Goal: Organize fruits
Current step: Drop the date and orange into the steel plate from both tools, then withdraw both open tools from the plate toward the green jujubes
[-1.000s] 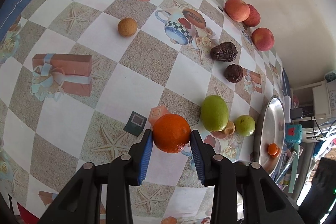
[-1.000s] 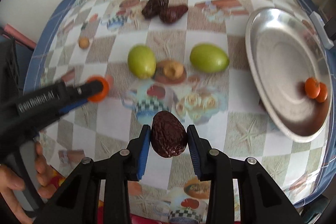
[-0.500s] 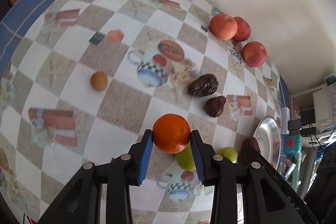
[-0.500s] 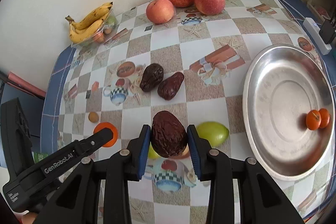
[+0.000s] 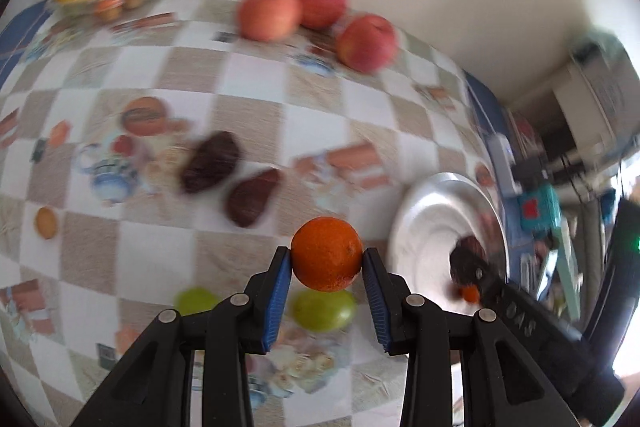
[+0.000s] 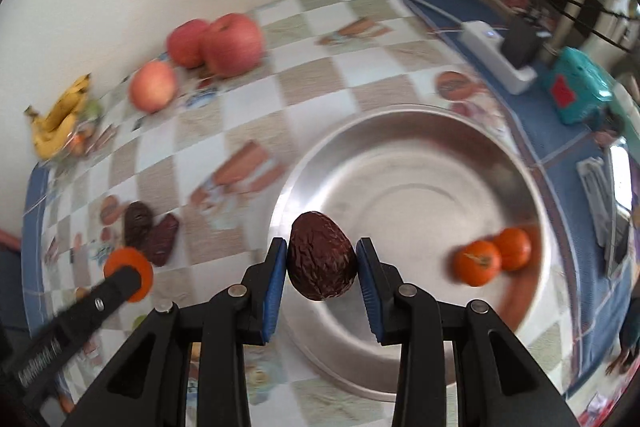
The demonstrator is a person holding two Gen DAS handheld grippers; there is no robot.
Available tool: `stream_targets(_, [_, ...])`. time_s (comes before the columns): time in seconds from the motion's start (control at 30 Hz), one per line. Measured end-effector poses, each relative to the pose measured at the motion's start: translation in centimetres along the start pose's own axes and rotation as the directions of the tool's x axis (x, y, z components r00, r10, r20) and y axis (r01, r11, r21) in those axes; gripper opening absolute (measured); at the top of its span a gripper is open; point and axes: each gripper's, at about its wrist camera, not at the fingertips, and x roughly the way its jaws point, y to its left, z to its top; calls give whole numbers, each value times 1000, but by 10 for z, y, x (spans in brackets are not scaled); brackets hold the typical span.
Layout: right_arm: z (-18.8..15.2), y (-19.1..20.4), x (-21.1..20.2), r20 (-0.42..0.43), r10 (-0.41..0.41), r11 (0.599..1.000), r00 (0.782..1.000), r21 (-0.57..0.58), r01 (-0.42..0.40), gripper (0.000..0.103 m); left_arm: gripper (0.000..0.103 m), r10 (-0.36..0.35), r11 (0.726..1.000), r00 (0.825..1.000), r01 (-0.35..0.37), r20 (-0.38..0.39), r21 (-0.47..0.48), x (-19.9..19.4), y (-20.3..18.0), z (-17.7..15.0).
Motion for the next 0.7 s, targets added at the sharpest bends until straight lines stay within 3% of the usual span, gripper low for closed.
stream_targets(0.1, [2, -24, -9, 24, -13, 998, 1000, 65, 12, 37, 39, -34, 995, 999, 37, -28, 94, 13, -33, -14])
stream_targets(0.3, [4, -44, -24, 68, -11, 993, 998, 116, 3, 38, 41, -96, 975, 993, 108, -70, 194, 31, -72, -31])
stream_targets(0.37, [5, -49, -27, 77, -2, 991, 997, 132, -8, 38, 44, -110, 969, 991, 124, -79, 213, 32, -78, -34])
stream_targets(0.4, [5, -51, -28, 78, 5, 990, 997, 139, -16, 39, 52, -114, 966, 991, 128, -77, 224, 32, -81, -35])
stream_targets(0.43, [6, -53, -28, 76, 9, 990, 997, 141, -20, 42, 58, -113, 964, 991, 127, -72, 235, 31, -83, -36])
stream_targets(0.47, [5, -53, -28, 73, 10, 990, 997, 141, -20, 48, 58, -109, 962, 992, 122, -66, 245, 30, -84, -37])
stream_targets(0.63, [3, -50, -30, 76, 17, 991, 997, 129, -27, 50, 58, -59, 969, 996, 72, -60, 238, 28, -75, -39])
stream_targets(0.7, [2, -47, -30, 75, 18, 992, 997, 123, -27, 58, 62, -24, 978, 998, 36, -61, 205, 28, -62, -37])
